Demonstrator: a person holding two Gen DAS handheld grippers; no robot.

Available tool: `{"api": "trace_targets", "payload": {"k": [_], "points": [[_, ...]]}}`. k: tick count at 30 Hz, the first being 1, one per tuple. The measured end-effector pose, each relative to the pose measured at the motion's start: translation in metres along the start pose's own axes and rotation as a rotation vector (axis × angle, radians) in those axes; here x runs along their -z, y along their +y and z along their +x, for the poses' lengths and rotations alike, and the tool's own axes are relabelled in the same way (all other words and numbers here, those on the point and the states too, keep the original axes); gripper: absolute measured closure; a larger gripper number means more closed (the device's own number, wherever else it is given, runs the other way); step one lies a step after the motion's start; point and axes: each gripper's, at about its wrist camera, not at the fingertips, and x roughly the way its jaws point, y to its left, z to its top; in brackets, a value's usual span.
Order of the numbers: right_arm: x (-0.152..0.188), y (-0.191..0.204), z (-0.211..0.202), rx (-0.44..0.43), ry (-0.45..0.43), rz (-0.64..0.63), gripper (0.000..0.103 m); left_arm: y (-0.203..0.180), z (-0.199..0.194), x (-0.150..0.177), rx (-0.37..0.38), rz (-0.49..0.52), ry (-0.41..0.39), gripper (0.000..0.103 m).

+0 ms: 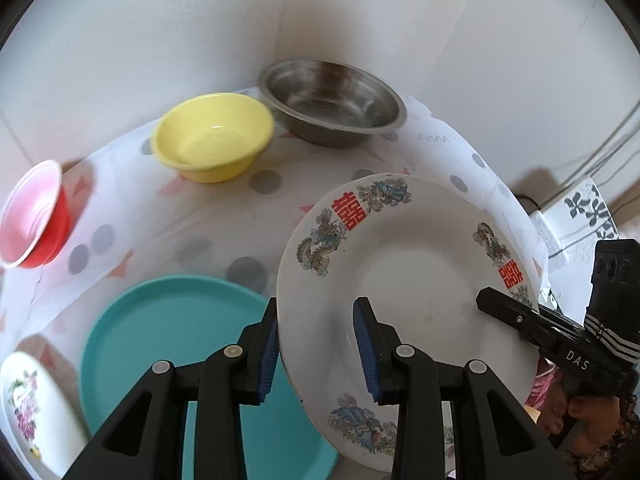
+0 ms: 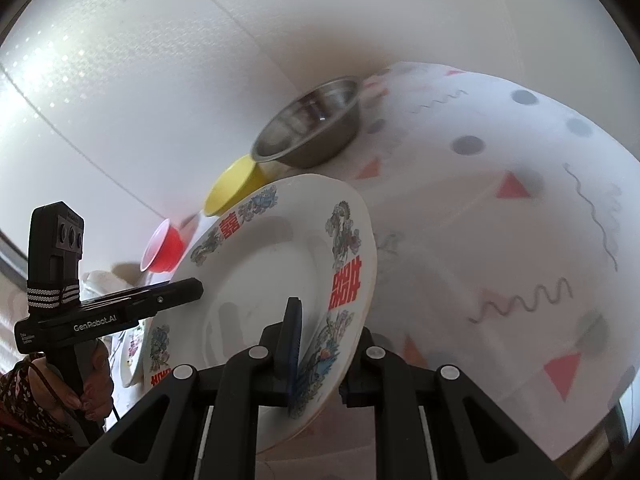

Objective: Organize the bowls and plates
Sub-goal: 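Carry the red-character plate with both grippers and lower it onto the teal plate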

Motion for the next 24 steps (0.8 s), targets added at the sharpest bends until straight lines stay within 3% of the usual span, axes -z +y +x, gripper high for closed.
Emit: {"api": "trace_targets", "payload": {"k": [9, 24], "points": [[-0.004, 0.041, 0.017, -0.066, 0.044, -0.102, 0.088, 0.04, -0.035, 0.02, -0.035, -0.123, -0.05, 0.068], [0.009, 0.111, 0.072, -0.17, 0.21, -0.285, 0.087, 0.108, -0.066, 0.081, -0.14, -0.353, -0.057, 0.068]]}}
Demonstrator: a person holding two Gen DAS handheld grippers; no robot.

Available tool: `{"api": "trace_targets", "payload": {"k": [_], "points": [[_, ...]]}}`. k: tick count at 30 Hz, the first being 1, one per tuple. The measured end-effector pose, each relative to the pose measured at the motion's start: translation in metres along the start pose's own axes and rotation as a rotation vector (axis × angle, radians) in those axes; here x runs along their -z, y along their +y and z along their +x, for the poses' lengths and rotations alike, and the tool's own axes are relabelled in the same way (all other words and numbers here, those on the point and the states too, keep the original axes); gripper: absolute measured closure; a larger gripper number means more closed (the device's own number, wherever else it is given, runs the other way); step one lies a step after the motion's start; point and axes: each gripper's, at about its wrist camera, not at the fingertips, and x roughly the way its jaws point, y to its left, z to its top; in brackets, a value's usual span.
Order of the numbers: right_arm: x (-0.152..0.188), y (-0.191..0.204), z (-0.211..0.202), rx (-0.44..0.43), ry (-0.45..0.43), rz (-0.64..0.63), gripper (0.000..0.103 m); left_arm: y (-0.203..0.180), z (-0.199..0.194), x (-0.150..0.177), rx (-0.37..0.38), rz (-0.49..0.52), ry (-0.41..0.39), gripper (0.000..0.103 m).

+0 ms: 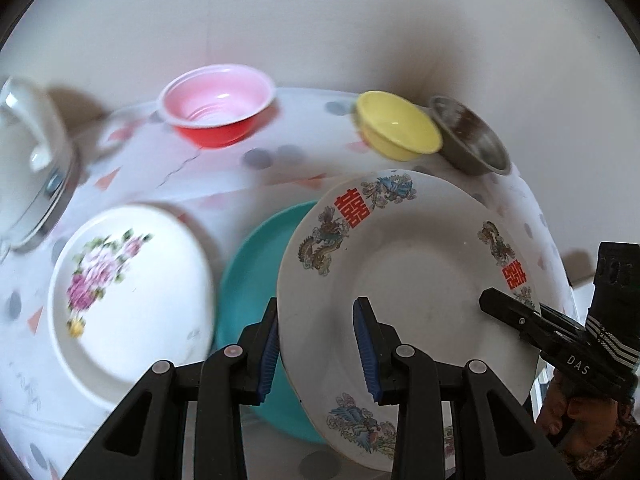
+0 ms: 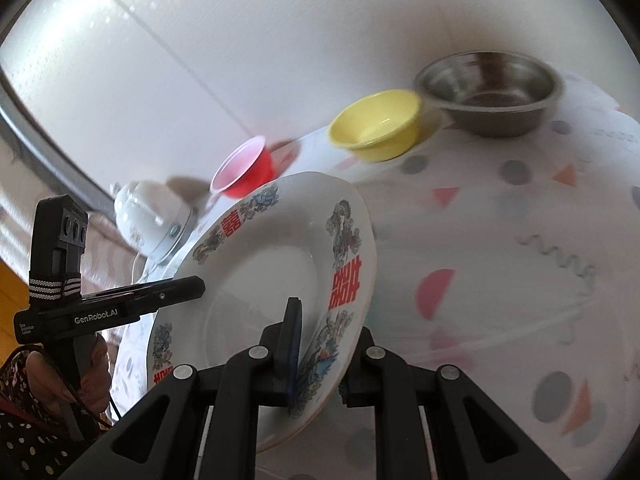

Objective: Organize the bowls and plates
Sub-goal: 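Carry the red-character plate with both grippers and lower it onto the teal plate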

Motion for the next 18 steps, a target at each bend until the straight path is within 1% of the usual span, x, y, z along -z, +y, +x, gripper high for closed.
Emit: {"api": "trace_targets", "payload": {"k": [6, 15, 18], "points": [[-0.003, 0.012, 0.022, -0.019, 0.047, -0.044, 0.088, 0.019, 0.008, 0.009, -0.047, -0.055, 0.037, 0.068], [-0.011, 0.01, 0.038, 0.0, 0.083, -0.071, 0.087, 0.021, 0.023, 0.016, -0.098, -0.05, 0.089, 0.068], [-0.011, 0.009, 0.041, -0.005, 0.082, -0.067, 0.087, 0.022, 0.023, 0.019, -0.106, -0.046, 0.08, 0.068]]}}
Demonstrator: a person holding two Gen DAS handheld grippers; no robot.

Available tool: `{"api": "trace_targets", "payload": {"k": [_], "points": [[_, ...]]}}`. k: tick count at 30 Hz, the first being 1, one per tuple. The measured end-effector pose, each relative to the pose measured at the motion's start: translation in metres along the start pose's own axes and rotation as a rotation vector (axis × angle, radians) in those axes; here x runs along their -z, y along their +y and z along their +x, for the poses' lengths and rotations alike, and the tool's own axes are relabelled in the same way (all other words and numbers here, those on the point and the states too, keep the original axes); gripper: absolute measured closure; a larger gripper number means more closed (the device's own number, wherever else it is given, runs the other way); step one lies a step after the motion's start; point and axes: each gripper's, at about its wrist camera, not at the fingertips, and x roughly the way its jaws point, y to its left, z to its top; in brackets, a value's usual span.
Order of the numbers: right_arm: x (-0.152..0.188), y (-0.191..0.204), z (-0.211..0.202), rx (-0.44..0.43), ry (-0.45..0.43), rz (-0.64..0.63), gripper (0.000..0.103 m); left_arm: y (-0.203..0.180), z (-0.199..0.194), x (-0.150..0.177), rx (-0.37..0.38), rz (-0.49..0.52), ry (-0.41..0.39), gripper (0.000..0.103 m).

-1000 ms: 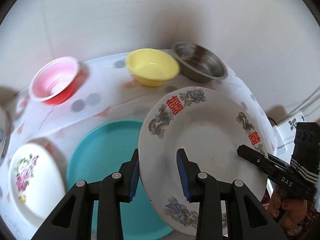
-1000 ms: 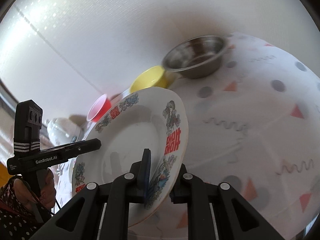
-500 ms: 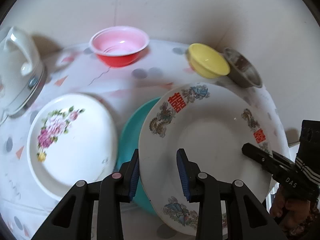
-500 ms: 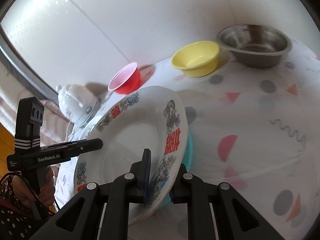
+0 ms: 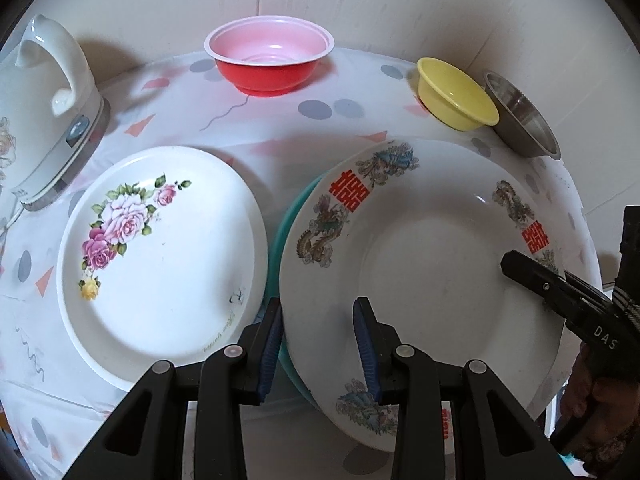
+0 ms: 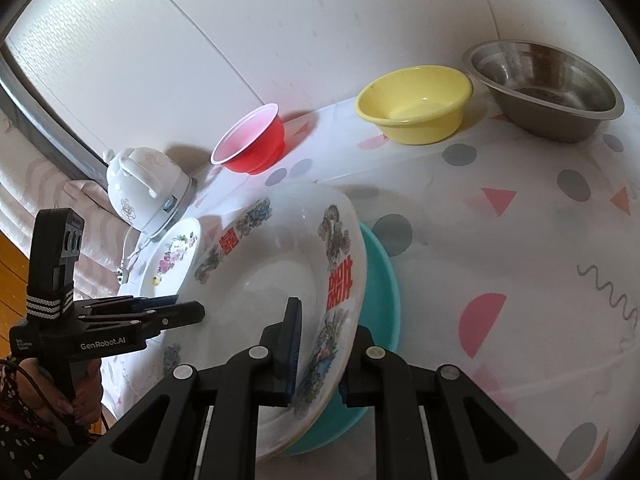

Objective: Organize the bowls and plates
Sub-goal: 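Carry the red-character plate with both grippers and lower it onto the teal plate, then open both grippers off the plate rim and move toward the rose plate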

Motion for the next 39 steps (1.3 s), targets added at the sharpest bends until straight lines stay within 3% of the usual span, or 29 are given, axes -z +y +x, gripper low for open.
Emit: {"api": "trace_targets", "payload": {"k": [8, 13, 18, 23, 30, 39], "points": [[0.003, -0.005, 0.006, 0.026, 0.024, 0.01, 0.086, -0.006, 0.001, 0.0, -0.008, 0.032, -0.022, 0.068], [0.008, -0.006, 0.008, 0.05, 0.049, 0.019, 0.074, -0.006, -0.002, 0.001, 0.001, 0.043, -0.034, 0.067], [0.009, -0.015, -0.004, 0.042, 0.031, 0.088, 0.071, -0.005, -0.004, 0.004, 0.004, 0.047, -0.034, 0.067], [0.01, -0.009, -0.016, 0.074, 0.026, 0.049, 0.071, 0.0, -0.004, 0.007, -0.001, 0.03, -0.027, 0.065], [0.013, -0.011, -0.017, 0.122, 0.011, 0.047, 0.087, -0.001, -0.003, 0.01, 0.009, 0.03, -0.021, 0.066], [0.009, -0.012, -0.012, 0.14, 0.009, 0.054, 0.085, -0.004, -0.013, 0.013, 0.001, 0.057, -0.052, 0.065]]}}
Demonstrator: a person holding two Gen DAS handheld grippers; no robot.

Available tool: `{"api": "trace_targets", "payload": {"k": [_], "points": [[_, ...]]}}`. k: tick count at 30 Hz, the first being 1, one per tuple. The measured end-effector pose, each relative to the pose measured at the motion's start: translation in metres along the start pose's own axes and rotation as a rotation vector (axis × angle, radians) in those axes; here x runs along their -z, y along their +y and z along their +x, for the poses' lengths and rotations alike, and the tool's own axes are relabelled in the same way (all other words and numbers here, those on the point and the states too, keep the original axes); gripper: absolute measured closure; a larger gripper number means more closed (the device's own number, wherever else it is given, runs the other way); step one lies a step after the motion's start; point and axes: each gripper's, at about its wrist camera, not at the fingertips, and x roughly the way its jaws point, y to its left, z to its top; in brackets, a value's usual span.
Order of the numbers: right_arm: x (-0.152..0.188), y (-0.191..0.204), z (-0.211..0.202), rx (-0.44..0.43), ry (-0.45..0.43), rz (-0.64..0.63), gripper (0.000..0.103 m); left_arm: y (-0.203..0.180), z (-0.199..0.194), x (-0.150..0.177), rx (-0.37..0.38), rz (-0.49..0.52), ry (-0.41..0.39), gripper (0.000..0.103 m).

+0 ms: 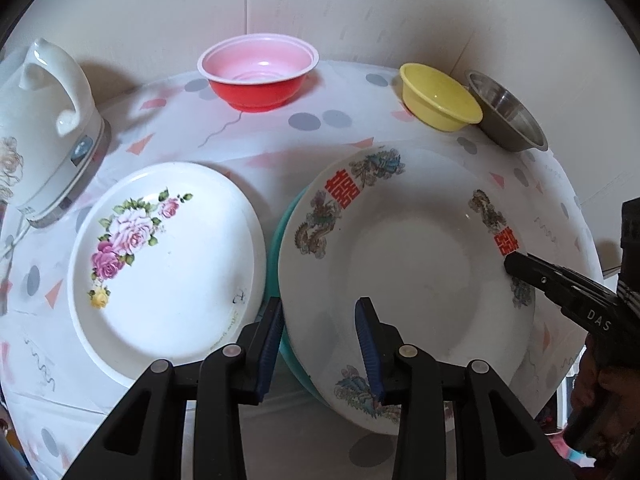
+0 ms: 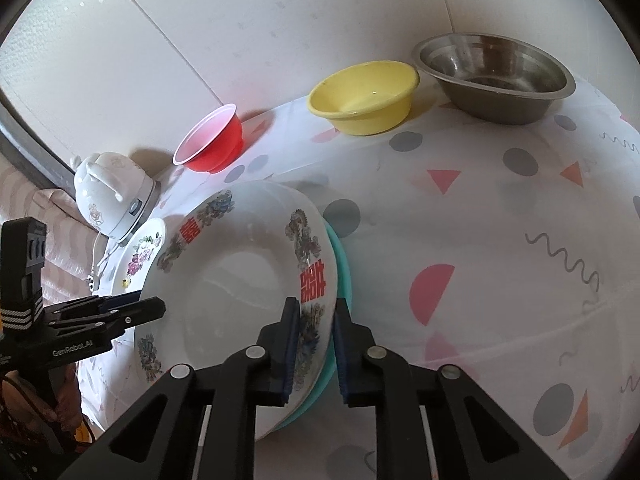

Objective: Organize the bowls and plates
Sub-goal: 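Open both grippers off the plate rim and move toward the rose plate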

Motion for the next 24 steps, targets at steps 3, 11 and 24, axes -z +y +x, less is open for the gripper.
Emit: {"api": "trace_targets", "payload": {"k": [3, 11, 24], "points": [[-0.001, 0.002, -0.002, -0.001, 0.0, 0.004, 0.08, 0.003, -0.006, 0.0, -0.008, -0.004, -0.021, 0.064], [-0.013, 0.004, -0.019, -0.021, -0.079, 0.044, 0.074, 0.029, -0.023, 0.003, 0.007, -0.094, -0.071, 0.046], [-0.029, 0.044, -0.014, -0.111, -0.074, 0.003, 0.074, 0.097, -0.043, 0.02, -0.029, -0.342, -0.107, 0.032]]}}
